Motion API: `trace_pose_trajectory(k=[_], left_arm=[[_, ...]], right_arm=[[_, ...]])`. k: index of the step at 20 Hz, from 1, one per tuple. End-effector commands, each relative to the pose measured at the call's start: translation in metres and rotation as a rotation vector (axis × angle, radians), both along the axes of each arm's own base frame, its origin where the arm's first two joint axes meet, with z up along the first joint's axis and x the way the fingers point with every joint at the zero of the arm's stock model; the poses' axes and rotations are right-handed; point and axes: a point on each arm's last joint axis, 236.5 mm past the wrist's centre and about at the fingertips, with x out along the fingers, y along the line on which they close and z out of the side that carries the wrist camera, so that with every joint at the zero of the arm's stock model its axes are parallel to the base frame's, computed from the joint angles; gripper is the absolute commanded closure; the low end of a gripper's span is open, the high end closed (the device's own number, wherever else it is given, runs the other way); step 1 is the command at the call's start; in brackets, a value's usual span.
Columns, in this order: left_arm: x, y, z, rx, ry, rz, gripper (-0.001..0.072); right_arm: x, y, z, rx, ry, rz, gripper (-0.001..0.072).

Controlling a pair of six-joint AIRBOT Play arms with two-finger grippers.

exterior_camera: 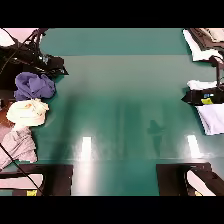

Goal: Fold the shirts.

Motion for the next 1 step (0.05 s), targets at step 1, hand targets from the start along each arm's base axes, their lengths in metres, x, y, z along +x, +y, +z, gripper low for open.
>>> trace_pose_trajectory(k=[1], left_arm=[[0.0001,0.0004,0.0003,0.0,-0.001,0.001,0.0684]], right_arm=[[-0.0048,0.0149,-0.0002,0.005,0.011,0.046,0.07]])
